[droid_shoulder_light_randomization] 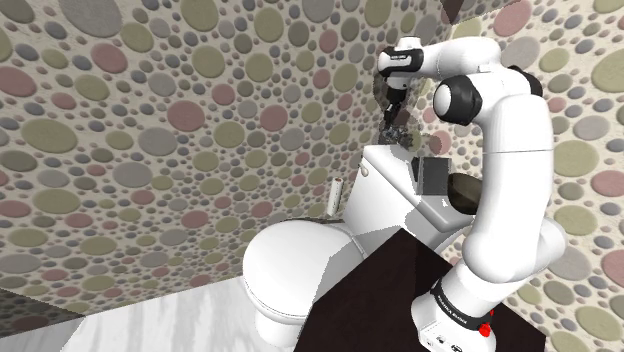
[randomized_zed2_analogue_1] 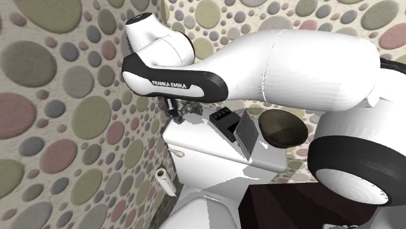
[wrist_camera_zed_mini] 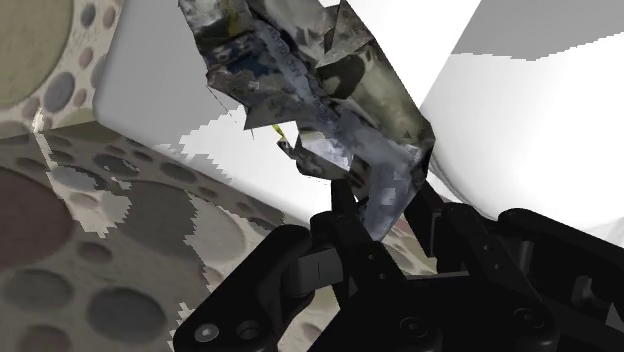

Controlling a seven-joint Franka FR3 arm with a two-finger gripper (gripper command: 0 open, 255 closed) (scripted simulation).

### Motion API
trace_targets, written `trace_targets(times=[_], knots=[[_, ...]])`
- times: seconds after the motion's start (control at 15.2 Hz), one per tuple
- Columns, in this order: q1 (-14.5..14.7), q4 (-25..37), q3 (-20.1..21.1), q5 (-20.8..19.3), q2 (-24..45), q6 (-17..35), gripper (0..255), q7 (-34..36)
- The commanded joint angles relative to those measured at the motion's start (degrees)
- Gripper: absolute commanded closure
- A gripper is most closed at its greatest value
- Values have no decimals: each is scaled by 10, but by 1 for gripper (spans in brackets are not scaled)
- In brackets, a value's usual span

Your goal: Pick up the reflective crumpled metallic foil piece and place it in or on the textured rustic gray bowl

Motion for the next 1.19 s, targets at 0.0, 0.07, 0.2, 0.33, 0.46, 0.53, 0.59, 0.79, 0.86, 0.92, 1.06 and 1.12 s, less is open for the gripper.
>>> trace_targets(times=[0.0, 0.07, 0.2, 0.33, 0.46, 0.53, 0.59, 0.79, 0.86, 0.92, 1.06, 1.12], knots=[[-2, 19, 0, 0, 0, -16, 255, -1], [-3, 27, -1, 0, 0, -23, 255, -1], [-6, 44, -1, 0, 1, -39, 255, -2], [-8, 62, -1, 1, 3, -56, 255, -3], [-11, 82, -1, 1, 5, -73, 255, -4], [-13, 93, -1, 2, 7, -82, 255, -4], [-15, 104, -1, 3, 9, -91, 255, -5], [-22, 142, -1, 5, 17, -120, 255, -7], [-25, 156, 0, 6, 20, -130, 255, -7], [-27, 170, 0, 7, 24, -140, 255, -8], [-14, 111, -6, -4, -14, -119, 255, -10], [-2, 54, -11, -14, -50, -98, 255, -12]])
